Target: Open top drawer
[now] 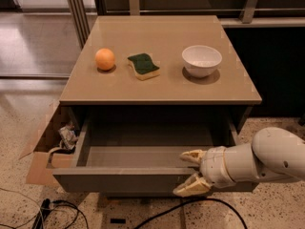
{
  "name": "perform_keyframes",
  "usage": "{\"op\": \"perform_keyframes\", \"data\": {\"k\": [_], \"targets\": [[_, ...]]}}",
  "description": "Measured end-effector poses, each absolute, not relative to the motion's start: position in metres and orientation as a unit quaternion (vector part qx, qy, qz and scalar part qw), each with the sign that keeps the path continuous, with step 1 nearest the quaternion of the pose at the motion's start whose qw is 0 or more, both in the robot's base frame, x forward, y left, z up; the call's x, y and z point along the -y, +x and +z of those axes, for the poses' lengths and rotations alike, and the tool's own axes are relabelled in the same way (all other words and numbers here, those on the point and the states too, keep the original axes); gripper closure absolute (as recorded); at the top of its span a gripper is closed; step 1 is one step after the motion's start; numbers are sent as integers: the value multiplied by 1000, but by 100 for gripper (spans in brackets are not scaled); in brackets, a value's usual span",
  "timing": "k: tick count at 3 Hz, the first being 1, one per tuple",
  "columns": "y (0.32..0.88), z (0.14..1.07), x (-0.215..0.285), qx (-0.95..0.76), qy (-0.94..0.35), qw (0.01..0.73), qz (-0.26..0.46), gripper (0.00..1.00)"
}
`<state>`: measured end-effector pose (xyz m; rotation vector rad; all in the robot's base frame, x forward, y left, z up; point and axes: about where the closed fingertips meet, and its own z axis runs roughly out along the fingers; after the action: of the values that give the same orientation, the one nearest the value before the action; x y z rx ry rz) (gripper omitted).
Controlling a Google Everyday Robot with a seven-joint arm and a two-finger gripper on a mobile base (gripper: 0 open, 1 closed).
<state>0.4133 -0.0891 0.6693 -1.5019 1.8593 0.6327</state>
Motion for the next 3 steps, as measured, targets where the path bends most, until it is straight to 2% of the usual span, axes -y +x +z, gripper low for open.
{"op": "perform_keyframes", "data": {"k": [3], "targets": [[397,665,93,-706,-576,327,250,100]]}}
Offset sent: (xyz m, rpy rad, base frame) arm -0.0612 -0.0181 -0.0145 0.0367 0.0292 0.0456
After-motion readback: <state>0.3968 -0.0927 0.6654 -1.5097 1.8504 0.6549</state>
